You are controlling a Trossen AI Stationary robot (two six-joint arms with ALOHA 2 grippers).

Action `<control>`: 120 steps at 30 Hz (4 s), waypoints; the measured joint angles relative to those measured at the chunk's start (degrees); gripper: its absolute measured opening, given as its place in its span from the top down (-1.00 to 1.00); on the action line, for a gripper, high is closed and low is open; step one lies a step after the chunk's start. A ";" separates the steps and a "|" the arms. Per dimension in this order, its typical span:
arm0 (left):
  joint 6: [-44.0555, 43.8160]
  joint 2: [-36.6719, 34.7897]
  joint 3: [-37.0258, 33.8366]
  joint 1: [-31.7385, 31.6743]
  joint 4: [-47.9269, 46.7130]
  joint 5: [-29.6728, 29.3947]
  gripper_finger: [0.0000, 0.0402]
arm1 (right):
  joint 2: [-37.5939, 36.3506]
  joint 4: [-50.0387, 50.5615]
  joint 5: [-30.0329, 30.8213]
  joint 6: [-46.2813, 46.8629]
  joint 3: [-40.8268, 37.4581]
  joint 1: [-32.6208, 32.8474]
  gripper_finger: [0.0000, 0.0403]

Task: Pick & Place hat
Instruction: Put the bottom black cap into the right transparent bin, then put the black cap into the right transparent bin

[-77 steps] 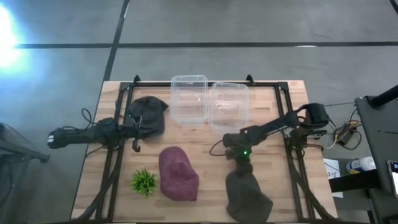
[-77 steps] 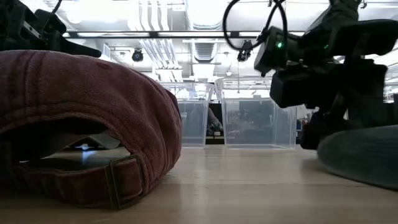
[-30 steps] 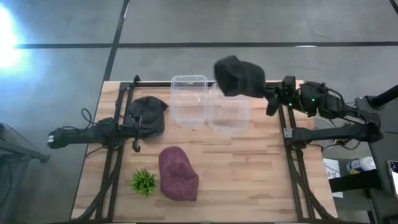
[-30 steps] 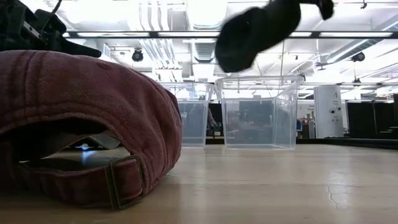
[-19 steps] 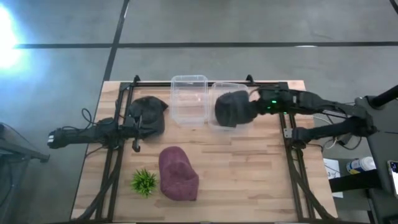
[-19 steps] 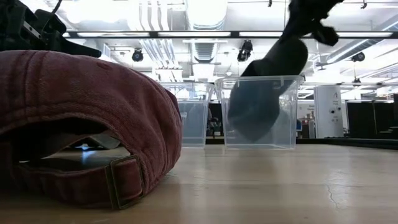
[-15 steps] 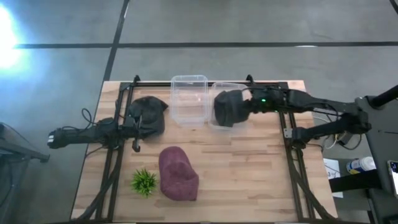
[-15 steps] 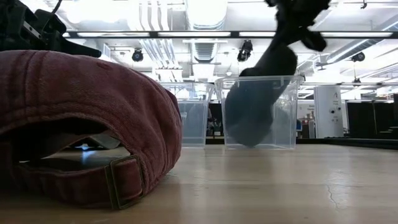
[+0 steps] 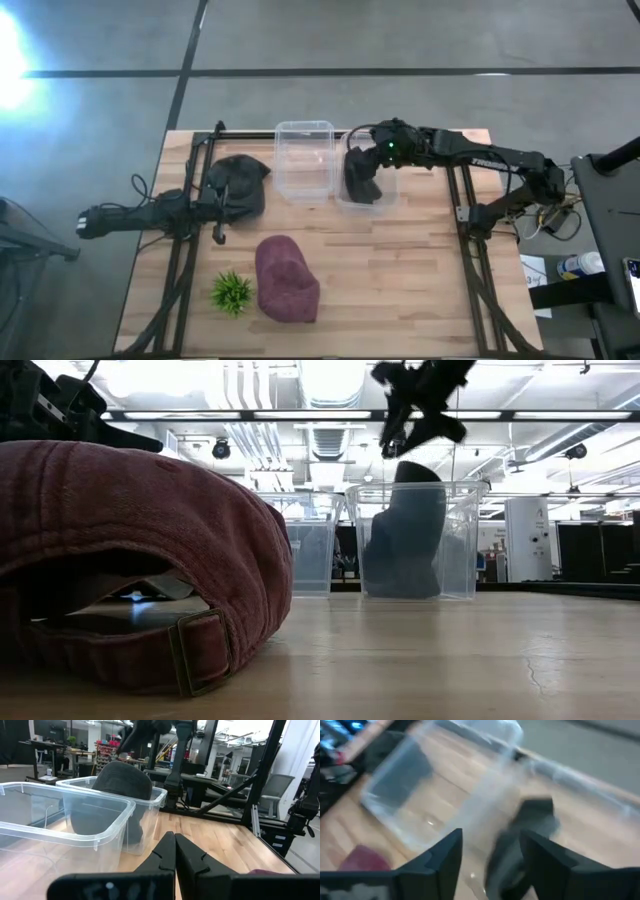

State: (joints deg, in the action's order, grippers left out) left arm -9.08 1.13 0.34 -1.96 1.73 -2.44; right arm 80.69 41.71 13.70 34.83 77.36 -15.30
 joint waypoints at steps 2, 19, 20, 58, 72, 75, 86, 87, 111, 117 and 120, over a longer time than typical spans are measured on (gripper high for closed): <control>-1.68 0.02 0.00 0.00 1.83 -0.02 1.00 | 0.37 -0.33 -0.23 -2.61 2.40 0.14 -0.08; -46.35 0.55 0.85 0.00 20.25 -5.09 1.00 | 0.34 0.07 0.95 1.20 3.99 0.10 -0.19; -48.54 0.66 0.88 0.00 21.14 -8.14 1.00 | 0.34 0.07 1.15 1.20 3.90 0.10 -0.19; -49.61 66.70 50.58 35.95 -64.52 -35.74 0.57 | 0.37 7.60 0.82 -6.34 2.11 0.04 -0.15; -60.47 81.80 48.98 39.30 -72.48 -38.93 0.58 | 0.47 7.41 1.00 -7.89 1.37 -0.51 -0.13; -60.02 81.73 48.98 37.00 -72.53 -36.53 0.58 | 0.47 7.38 1.00 -7.89 1.18 -0.51 -0.13; -51.00 80.50 45.18 28.14 -64.14 -26.17 0.58 | 0.50 6.96 0.98 -8.51 -2.27 -0.51 -0.13; -49.74 80.58 44.44 27.93 -62.60 -25.35 0.58 | 0.50 6.97 0.98 -8.53 -2.71 -0.51 -0.13; -54.16 80.74 34.42 25.03 -65.69 -43.50 0.58 | 0.50 6.58 0.82 -8.94 -3.69 -1.47 -0.13; -54.46 80.74 34.10 22.98 -65.85 -47.78 0.58 | 0.50 6.60 0.82 -8.30 -3.69 -1.49 -0.13; -55.35 80.74 33.68 22.67 -65.28 -48.94 0.58 | 0.50 6.60 0.82 -8.27 -3.69 -1.49 -0.13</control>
State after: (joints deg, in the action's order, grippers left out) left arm -64.43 81.87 34.02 20.71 -63.56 -51.38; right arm 81.19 48.31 14.52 26.57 73.67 -16.80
